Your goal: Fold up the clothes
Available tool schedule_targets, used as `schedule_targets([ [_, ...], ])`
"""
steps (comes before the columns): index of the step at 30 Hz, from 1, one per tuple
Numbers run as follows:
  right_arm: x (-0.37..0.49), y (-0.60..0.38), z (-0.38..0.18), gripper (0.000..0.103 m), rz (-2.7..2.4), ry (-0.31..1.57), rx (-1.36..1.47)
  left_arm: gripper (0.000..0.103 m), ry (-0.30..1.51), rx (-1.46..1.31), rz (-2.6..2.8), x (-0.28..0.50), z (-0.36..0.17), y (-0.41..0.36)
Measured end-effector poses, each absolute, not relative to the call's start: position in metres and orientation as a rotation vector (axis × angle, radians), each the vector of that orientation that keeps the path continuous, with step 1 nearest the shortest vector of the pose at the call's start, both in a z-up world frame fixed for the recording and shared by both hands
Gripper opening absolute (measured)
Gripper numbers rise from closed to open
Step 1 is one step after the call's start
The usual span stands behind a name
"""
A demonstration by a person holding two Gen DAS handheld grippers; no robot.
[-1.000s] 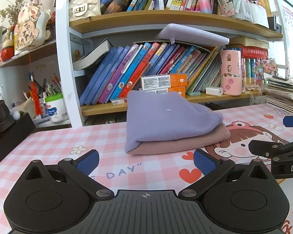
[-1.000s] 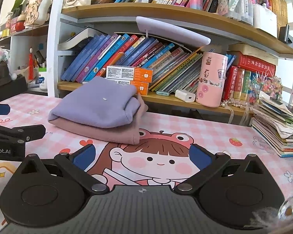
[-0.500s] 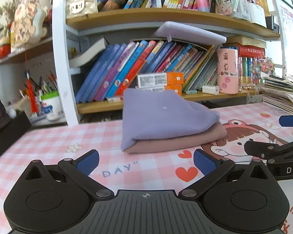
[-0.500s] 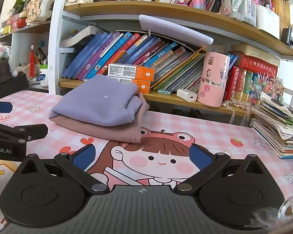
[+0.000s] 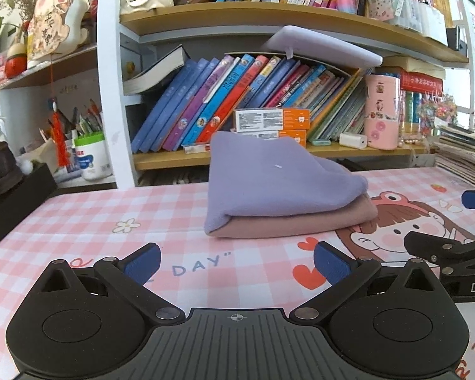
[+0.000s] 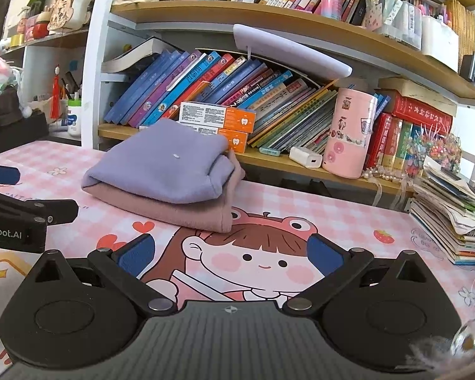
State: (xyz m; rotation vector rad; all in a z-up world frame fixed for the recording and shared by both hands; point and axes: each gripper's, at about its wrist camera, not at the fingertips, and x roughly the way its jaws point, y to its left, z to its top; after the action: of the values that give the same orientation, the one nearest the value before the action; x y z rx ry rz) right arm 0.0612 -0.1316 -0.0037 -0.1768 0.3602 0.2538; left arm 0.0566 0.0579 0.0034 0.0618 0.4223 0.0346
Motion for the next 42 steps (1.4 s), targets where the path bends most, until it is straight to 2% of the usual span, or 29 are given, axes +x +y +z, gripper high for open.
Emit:
schedule_targets([
  [42,0.0672,-0.1344,-0.0054,0.103,0.252,0.404,-0.151,0.103,0.407,0.041,0.012,0.0536,0.0041,0.0613],
])
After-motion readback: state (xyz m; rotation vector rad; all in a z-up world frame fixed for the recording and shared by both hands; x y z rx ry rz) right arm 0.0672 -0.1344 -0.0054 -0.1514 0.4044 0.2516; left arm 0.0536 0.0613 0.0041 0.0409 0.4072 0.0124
